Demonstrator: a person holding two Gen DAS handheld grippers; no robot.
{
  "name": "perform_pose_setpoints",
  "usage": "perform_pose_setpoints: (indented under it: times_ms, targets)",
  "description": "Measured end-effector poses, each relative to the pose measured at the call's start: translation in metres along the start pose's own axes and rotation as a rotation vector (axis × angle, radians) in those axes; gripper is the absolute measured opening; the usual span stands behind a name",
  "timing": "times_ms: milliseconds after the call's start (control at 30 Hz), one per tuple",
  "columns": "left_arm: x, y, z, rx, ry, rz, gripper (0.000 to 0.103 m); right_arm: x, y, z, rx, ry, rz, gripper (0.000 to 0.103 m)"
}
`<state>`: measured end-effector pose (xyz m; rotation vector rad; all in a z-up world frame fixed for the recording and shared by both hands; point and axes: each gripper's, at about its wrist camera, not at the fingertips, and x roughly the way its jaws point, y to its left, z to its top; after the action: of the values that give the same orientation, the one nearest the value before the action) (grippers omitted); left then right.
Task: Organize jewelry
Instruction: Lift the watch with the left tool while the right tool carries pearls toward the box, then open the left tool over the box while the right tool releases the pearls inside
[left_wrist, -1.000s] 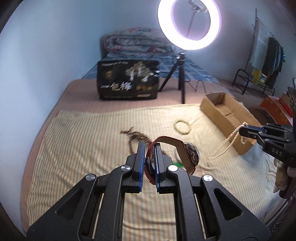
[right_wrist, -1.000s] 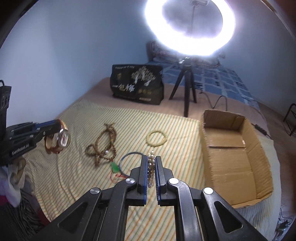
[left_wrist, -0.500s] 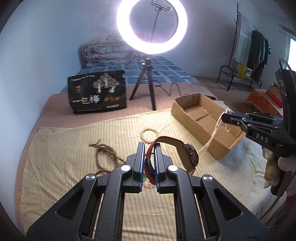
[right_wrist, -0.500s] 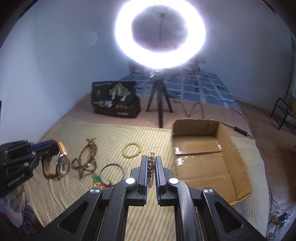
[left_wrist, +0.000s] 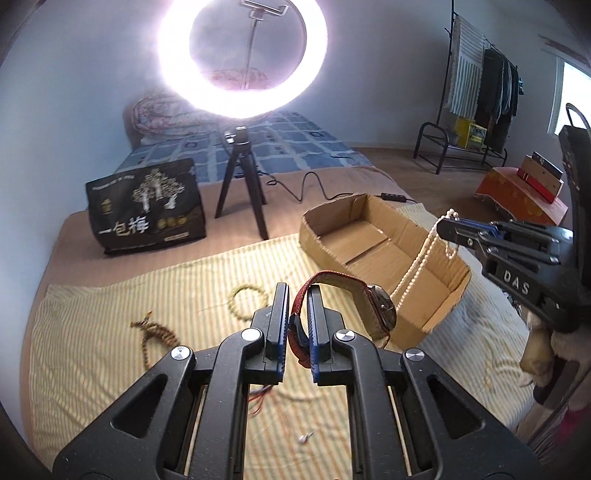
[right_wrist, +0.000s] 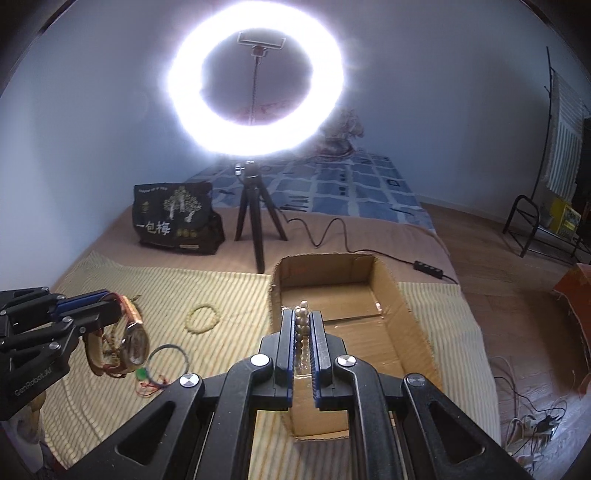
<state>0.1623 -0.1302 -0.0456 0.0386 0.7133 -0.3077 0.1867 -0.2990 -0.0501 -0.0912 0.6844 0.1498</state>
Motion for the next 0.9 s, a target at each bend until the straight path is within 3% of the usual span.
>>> perform_pose_setpoints:
  times_ms: [500, 900]
  targets:
    - [0.060, -0.032, 0.031, 0.010, 0.040, -0.047, 0.007, 0.014, -0.034, 0.001, 0.055, 0.006, -0.033, 0.005]
    - [0.126, -0.047, 0.042, -0.056, 0.142, -0.145, 0.007, 0.048, -0.064, -0.020, 0.140, 0.120, -0.018, 0.005]
